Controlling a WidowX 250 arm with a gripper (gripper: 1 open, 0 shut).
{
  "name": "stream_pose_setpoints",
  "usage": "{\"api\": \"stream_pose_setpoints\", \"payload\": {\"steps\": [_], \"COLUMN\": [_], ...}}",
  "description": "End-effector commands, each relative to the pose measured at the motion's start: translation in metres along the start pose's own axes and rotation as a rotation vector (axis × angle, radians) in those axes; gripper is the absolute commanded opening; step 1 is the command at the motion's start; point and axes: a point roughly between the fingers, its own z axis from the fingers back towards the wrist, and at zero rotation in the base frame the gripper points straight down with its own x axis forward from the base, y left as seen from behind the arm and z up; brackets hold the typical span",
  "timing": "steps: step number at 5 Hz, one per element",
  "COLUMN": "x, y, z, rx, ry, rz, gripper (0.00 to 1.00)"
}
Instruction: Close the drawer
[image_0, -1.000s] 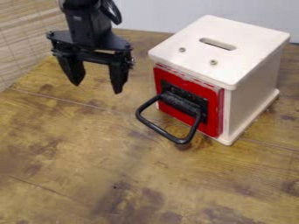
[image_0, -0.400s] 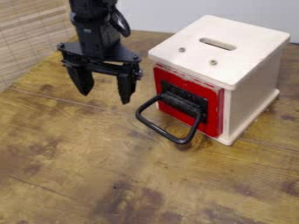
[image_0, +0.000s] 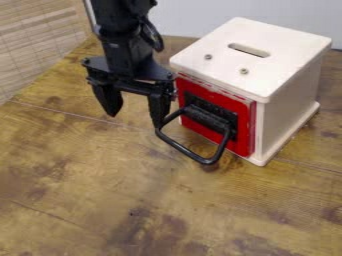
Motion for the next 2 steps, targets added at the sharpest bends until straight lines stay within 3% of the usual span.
{"api": "stream_pose_setpoints", "payload": {"steps": [1, 2], "x": [0.0006, -0.0005], "y": [-0.0109, -0.0144], "z": [0.0080, 0.0041], "rx": [-0.027, -0.040], "ry": [-0.047, -0.054], "rz": [-0.037, -0.049], "gripper": [1.00, 1.00]}}
